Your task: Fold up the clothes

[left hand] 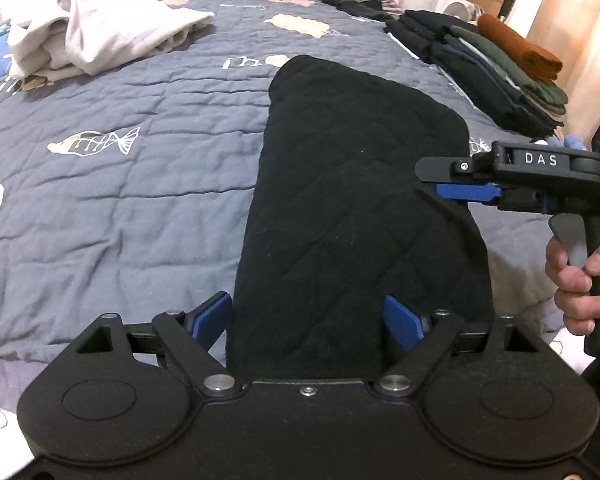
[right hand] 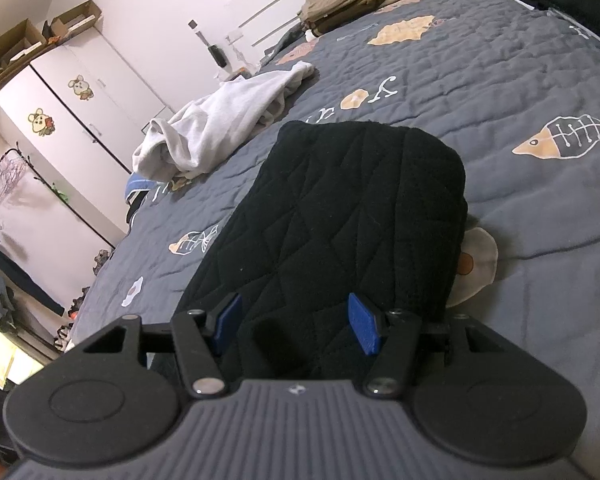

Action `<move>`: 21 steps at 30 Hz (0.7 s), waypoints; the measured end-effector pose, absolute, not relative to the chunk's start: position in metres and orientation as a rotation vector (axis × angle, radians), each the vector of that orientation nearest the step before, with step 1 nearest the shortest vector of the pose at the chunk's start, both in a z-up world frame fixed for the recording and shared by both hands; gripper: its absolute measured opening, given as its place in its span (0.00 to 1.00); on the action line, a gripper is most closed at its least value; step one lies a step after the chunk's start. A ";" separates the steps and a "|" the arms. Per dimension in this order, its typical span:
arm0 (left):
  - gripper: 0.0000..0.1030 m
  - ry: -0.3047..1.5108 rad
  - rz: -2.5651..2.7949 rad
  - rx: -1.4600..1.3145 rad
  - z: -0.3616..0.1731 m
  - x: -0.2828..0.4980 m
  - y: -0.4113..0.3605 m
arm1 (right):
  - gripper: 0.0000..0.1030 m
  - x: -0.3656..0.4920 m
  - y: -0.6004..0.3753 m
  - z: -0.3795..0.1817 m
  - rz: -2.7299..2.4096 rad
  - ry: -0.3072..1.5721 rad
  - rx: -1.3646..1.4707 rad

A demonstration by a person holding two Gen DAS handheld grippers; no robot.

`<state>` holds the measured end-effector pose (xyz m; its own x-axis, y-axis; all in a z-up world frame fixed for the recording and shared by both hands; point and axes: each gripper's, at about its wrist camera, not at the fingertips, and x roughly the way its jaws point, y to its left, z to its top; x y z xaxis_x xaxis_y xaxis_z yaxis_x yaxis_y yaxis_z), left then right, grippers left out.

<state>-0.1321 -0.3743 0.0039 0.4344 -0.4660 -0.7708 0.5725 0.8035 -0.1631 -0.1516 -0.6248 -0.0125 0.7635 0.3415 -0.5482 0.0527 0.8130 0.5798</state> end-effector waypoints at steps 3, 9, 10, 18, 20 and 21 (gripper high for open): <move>0.83 0.894 -0.690 0.118 0.007 -0.131 -0.374 | 0.57 -0.159 -0.626 -0.006 0.159 0.680 0.634; 0.85 0.834 -0.741 0.069 0.014 -0.128 -0.364 | 0.71 -0.186 -0.625 0.001 0.100 0.648 0.663; 0.85 0.828 -0.739 0.063 0.015 -0.127 -0.361 | 0.72 -0.192 -0.624 0.002 0.086 0.642 0.664; 0.85 0.773 -0.737 0.000 0.020 -0.125 -0.339 | 0.80 -0.234 -0.618 0.001 0.009 0.628 0.660; 0.87 0.755 -0.748 -0.028 0.021 -0.125 -0.332 | 0.83 -0.242 -0.616 -0.002 -0.001 0.638 0.656; 0.87 0.752 -0.749 -0.037 0.022 -0.125 -0.330 | 0.85 -0.244 -0.615 -0.006 -0.009 0.651 0.657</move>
<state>-0.1248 -0.3297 0.0217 0.4876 -0.6287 -0.6058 0.6033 0.7442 -0.2868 -0.2445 -0.6154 -0.0057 0.8025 0.1918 -0.5649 0.2067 0.7988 0.5649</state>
